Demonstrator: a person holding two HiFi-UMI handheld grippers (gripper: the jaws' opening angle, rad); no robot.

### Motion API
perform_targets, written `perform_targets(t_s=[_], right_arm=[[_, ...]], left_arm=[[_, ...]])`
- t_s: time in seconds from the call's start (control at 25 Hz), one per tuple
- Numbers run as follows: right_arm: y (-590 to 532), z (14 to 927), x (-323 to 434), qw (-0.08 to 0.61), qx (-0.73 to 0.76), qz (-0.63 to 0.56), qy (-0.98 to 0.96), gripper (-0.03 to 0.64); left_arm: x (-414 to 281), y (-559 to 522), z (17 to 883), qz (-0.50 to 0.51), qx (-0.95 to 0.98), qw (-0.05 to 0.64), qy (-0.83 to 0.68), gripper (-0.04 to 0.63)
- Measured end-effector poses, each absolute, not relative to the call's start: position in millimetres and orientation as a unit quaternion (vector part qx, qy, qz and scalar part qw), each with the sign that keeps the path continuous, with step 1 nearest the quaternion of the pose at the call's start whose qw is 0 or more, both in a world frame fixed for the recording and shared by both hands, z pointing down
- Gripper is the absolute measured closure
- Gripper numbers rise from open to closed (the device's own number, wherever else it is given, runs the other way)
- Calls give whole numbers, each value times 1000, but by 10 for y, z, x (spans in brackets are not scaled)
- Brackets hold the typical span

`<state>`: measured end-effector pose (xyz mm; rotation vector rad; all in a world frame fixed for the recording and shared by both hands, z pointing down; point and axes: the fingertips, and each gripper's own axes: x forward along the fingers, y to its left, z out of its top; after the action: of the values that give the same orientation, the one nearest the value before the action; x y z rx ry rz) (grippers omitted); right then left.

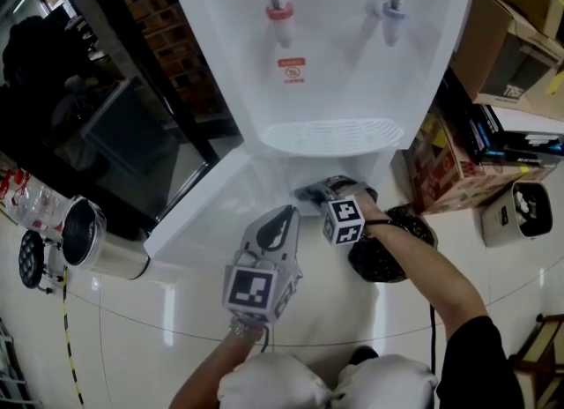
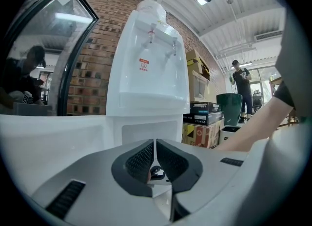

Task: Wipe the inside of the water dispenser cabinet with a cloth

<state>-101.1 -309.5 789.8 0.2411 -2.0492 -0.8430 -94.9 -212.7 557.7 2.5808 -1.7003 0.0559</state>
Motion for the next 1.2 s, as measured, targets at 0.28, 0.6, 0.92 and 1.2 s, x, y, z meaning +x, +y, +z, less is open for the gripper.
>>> perform_targets(t_s=[0.28, 0.6, 0.92, 1.2], right_arm=[[-3613, 7810, -993, 430, 177, -273, -842, 595], [-3291, 8270, -819, 486, 110, -229, -836, 595], [-3013, 8092, -670, 475, 71, -220, -849, 594], [-3570, 7941, -843, 442, 178, -217, -852, 595]], left_arm=[[-945, -2116, 5547, 13, 835, 14, -550, 574], [-1013, -2111, 5576, 18, 833, 18, -553, 574], [-1056, -2176, 5609, 22, 828, 12, -560, 574], [-1050, -2175, 5567, 11, 826, 3, -563, 574]])
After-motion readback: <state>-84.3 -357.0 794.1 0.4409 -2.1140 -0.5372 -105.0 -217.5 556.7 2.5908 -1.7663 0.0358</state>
